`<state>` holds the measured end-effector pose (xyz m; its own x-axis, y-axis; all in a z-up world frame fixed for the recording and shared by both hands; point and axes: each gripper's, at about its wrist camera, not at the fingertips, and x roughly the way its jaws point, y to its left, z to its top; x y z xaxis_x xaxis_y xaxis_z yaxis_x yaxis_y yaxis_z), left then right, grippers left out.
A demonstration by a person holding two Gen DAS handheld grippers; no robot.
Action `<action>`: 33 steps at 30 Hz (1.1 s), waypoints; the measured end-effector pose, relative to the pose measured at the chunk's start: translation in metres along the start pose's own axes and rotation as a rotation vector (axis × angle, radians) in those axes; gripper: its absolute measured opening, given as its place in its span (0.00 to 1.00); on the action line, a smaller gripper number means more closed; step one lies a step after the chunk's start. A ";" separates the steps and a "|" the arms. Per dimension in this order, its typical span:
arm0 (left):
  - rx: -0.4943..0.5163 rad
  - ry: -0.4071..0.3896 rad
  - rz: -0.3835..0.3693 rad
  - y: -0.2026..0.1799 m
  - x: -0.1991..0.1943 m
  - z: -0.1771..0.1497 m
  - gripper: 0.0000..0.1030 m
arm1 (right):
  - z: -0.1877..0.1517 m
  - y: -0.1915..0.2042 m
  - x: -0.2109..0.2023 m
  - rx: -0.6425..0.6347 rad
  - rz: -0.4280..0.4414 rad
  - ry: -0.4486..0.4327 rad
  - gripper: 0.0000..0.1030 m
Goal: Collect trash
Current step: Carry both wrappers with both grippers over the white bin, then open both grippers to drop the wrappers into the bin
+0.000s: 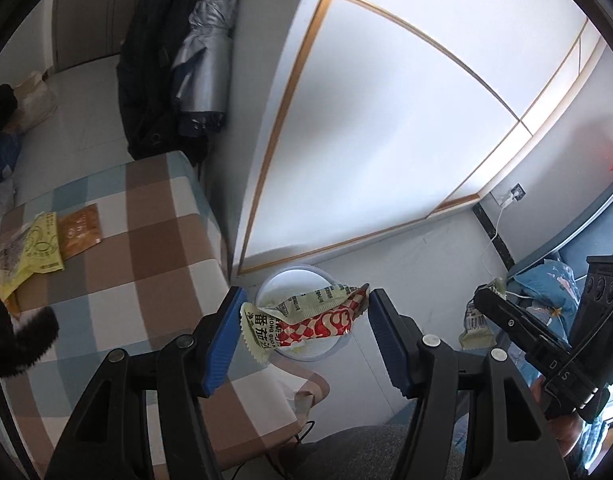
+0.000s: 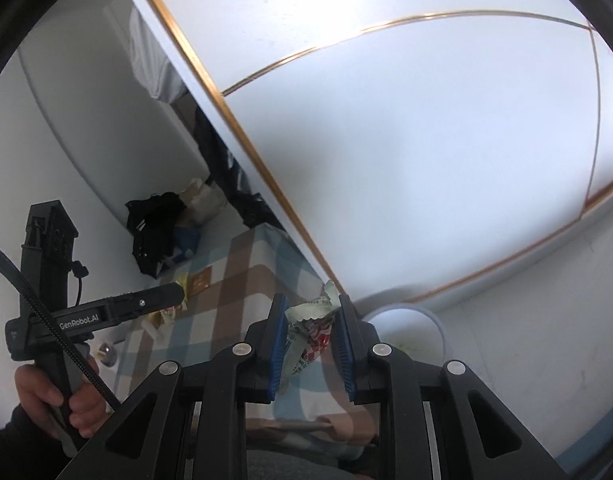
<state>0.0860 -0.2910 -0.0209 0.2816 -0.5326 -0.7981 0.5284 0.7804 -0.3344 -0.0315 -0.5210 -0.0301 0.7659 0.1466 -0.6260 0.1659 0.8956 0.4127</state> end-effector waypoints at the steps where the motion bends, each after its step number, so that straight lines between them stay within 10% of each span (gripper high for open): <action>1: 0.005 0.019 -0.010 -0.003 0.010 0.002 0.57 | -0.002 -0.007 0.005 0.011 -0.012 0.008 0.22; 22: 0.050 0.273 -0.024 -0.019 0.135 0.016 0.57 | -0.057 -0.109 0.154 0.231 -0.075 0.281 0.24; 33: 0.006 0.337 0.005 -0.018 0.160 0.018 0.57 | -0.066 -0.135 0.168 0.290 -0.061 0.302 0.29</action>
<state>0.1365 -0.3960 -0.1333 0.0038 -0.3896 -0.9210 0.5327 0.7802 -0.3279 0.0335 -0.5896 -0.2344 0.5397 0.2524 -0.8031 0.4061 0.7576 0.5110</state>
